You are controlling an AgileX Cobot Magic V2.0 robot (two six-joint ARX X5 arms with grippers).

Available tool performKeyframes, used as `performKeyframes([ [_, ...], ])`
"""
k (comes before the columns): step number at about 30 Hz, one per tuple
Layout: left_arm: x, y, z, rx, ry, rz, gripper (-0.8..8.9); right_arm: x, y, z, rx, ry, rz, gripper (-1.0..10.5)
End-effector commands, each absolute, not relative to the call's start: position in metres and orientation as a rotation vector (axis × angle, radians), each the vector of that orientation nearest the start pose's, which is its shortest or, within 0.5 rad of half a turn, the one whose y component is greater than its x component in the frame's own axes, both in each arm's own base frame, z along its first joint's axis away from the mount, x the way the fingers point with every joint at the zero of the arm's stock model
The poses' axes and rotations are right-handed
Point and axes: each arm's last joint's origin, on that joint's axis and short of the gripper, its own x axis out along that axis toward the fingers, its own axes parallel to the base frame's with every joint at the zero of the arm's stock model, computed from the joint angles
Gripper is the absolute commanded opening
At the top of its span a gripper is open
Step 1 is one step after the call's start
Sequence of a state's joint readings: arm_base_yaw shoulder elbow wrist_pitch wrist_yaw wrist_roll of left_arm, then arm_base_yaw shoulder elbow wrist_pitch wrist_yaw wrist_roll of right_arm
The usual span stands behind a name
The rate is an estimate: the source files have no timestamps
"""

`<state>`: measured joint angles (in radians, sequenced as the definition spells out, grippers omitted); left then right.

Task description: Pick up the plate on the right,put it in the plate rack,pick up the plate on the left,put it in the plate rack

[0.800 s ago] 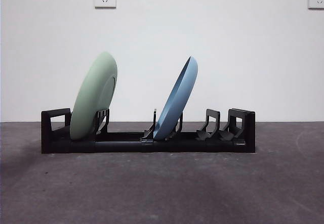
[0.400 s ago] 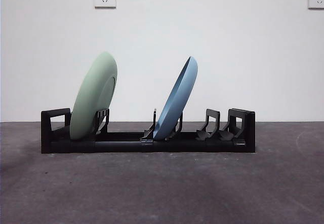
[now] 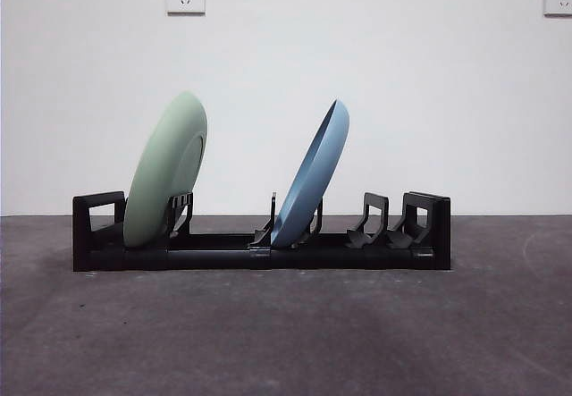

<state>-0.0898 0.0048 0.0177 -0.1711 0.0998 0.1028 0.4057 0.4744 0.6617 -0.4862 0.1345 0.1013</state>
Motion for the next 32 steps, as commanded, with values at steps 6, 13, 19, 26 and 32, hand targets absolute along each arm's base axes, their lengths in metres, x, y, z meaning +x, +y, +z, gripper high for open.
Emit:
performKeyframes([
  [6, 0.0955, -0.0101, 0.1476, 0.075, 0.168, -0.186, -0.03, 0.1001, 0.0388, 0.2983, 0.031, 0.304, 0.250, 0.0],
  [13, 0.0955, -0.0101, 0.1476, 0.075, 0.168, -0.186, -0.03, 0.1001, 0.0388, 0.2983, 0.031, 0.304, 0.250, 0.0],
  [19, 0.0955, -0.0101, 0.1476, 0.075, 0.168, -0.185, -0.03, 0.1001, 0.0388, 0.2983, 0.031, 0.305, 0.250, 0.0],
  [26, 0.0955, -0.0101, 0.1476, 0.075, 0.168, -0.186, -0.03, 0.1001, 0.0388, 0.2983, 0.031, 0.305, 0.250, 0.0],
  [32, 0.0955, -0.0101, 0.1476, 0.075, 0.168, -0.185, -0.03, 0.1002, 0.0386, 0.2983, -0.056, 0.293, 0.256, 0.0],
])
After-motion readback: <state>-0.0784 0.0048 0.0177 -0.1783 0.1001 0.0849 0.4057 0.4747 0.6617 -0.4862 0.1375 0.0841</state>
